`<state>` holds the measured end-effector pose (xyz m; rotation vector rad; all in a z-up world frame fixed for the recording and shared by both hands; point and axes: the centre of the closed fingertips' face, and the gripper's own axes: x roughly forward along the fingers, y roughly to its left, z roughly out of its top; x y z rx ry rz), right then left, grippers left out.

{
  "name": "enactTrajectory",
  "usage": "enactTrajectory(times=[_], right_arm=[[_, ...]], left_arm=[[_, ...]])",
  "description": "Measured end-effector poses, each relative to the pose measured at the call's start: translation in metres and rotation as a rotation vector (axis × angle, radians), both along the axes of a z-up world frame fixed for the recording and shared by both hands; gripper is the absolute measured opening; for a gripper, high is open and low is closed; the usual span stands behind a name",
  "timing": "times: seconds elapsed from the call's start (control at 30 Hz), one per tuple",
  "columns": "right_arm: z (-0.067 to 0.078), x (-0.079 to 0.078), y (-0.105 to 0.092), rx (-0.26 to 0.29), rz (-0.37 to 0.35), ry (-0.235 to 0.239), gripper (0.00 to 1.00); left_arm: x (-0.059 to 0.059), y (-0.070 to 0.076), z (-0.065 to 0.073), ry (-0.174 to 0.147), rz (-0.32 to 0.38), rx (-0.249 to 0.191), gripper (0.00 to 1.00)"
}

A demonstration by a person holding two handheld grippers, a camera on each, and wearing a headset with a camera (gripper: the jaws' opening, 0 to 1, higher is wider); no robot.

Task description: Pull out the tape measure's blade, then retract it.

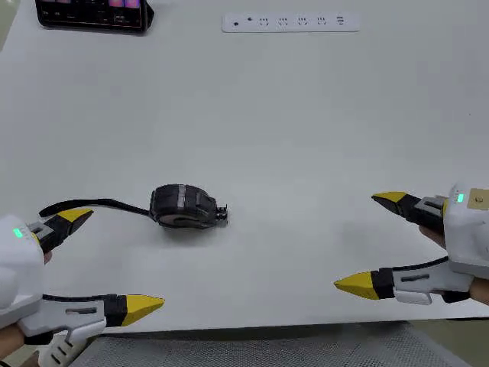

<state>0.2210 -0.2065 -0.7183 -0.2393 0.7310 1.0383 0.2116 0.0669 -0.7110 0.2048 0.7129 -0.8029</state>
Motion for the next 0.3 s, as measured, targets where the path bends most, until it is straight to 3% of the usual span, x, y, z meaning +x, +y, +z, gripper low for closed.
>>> enactTrajectory(times=[0.3], right_arm=[[-0.0026, -0.0032, 0.0005, -0.002, 0.001, 0.008, 0.89]], left_arm=[[-0.0021, -0.0012, 0.0003, 0.005, -0.004, -0.009, 0.99]])
